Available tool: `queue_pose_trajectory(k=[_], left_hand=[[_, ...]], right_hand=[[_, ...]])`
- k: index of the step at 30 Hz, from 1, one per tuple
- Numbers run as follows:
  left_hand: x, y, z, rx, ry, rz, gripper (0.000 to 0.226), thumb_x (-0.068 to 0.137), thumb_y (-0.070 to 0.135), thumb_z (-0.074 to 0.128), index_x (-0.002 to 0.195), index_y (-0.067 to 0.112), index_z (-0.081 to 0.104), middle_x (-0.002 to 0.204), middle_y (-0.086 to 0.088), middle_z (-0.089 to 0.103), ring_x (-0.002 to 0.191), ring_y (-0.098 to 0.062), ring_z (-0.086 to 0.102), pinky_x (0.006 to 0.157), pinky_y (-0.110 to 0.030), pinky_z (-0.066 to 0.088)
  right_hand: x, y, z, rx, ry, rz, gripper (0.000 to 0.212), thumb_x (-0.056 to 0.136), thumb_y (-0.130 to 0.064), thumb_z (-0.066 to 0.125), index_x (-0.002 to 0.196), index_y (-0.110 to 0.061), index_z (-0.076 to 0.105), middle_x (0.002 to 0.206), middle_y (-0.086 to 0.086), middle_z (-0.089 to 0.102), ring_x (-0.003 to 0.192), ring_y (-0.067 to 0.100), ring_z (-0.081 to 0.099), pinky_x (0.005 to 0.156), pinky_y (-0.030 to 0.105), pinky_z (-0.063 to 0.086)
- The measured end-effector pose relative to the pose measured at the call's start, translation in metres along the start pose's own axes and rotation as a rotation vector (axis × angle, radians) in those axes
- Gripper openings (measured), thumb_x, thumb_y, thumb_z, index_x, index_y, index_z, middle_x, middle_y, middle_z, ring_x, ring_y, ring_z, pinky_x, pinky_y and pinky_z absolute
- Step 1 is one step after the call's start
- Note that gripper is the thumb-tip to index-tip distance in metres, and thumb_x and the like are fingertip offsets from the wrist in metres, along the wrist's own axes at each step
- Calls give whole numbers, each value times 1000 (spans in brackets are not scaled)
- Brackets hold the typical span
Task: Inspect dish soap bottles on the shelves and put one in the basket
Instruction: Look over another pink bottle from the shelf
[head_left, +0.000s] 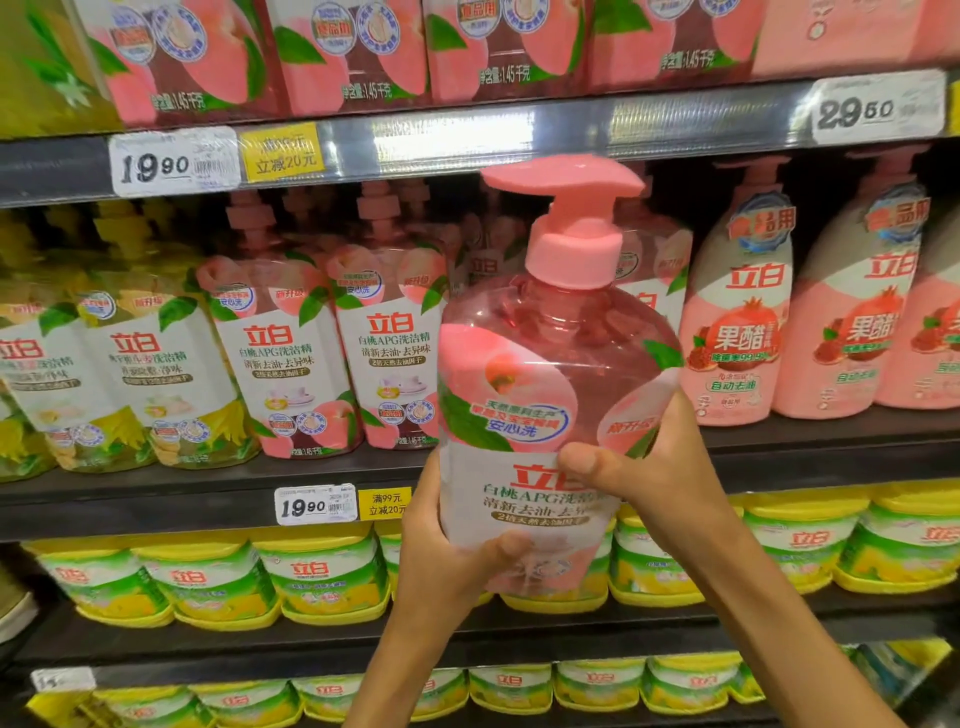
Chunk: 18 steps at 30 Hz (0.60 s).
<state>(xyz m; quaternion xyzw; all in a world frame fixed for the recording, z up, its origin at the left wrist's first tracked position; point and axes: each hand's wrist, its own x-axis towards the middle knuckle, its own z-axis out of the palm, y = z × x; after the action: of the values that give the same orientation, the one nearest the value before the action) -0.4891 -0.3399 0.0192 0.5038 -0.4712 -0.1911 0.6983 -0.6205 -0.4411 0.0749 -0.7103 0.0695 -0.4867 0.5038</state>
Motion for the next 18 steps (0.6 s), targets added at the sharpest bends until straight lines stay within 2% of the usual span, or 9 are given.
queue_pose_trajectory(k=[3, 6, 7, 9, 10, 13, 14, 16, 18], left_hand=[[0, -2, -1, -24, 4, -39, 94, 43, 77, 76, 104, 7, 59, 90, 4, 76, 83, -11, 73, 62, -18, 55], [-2, -5, -3, -76, -60, -130, 81, 46, 81, 71, 103, 23, 69, 100, -4, 75, 93, -23, 72, 73, -35, 59], [-4, -6, -3, -91, -81, -162, 81, 46, 82, 71, 106, 28, 69, 104, -7, 74, 98, -28, 70, 79, -45, 58], [-7, -9, -1, -115, -62, -244, 103, 39, 84, 72, 119, 20, 61, 112, -15, 70, 104, -35, 66, 89, -60, 50], [-8, -9, 1, -127, -58, -285, 114, 35, 85, 72, 123, 13, 56, 115, -17, 68, 107, -36, 65, 92, -62, 47], [-2, -8, 3, -90, -7, -276, 103, 39, 89, 64, 115, 20, 60, 111, -2, 72, 105, -19, 67, 91, -40, 53], [2, -6, 2, -52, 32, -209, 91, 47, 89, 61, 111, 25, 62, 108, 7, 73, 104, -13, 67, 87, -29, 54], [7, -1, 2, -19, 145, -100, 79, 58, 86, 56, 114, 30, 57, 107, 16, 71, 106, -10, 65, 87, -23, 53], [3, 2, 9, -10, 132, -54, 96, 52, 90, 56, 126, 30, 47, 117, 17, 64, 115, -5, 59, 92, -21, 50]], right_hand=[[12, -5, -2, 14, -101, -2, 56, 68, -56, 75, 106, -29, 43, 94, -38, 65, 87, -19, 61, 67, 3, 48], [31, -1, -8, 202, -146, 154, 44, 74, -43, 70, 105, -20, 50, 79, -25, 72, 77, -10, 67, 70, 23, 52], [31, -1, -6, 279, -183, 232, 54, 59, -45, 80, 98, -15, 57, 69, -21, 72, 68, -7, 68, 64, 26, 53], [28, 0, -2, 362, -114, 336, 78, 3, -59, 90, 54, -4, 69, 55, -17, 68, 54, -6, 66, 51, 16, 53], [27, 1, -1, 403, -107, 347, 78, -1, -62, 88, 52, -6, 73, 57, -16, 70, 55, -5, 67, 51, 13, 52], [22, 0, 6, 579, -208, 291, 75, 34, -57, 93, 97, -19, 76, 87, -4, 77, 83, 11, 73, 72, 26, 58], [21, 2, 7, 588, -163, 299, 82, 37, -53, 94, 107, -19, 70, 93, 0, 76, 87, 16, 73, 75, 31, 59], [22, 1, 14, 488, -16, 246, 87, 44, -42, 94, 120, -16, 58, 106, 3, 74, 100, 20, 70, 85, 36, 57], [22, -5, 23, 329, 106, 175, 91, 54, -34, 89, 135, -18, 48, 129, 6, 63, 122, 23, 59, 102, 45, 47]])
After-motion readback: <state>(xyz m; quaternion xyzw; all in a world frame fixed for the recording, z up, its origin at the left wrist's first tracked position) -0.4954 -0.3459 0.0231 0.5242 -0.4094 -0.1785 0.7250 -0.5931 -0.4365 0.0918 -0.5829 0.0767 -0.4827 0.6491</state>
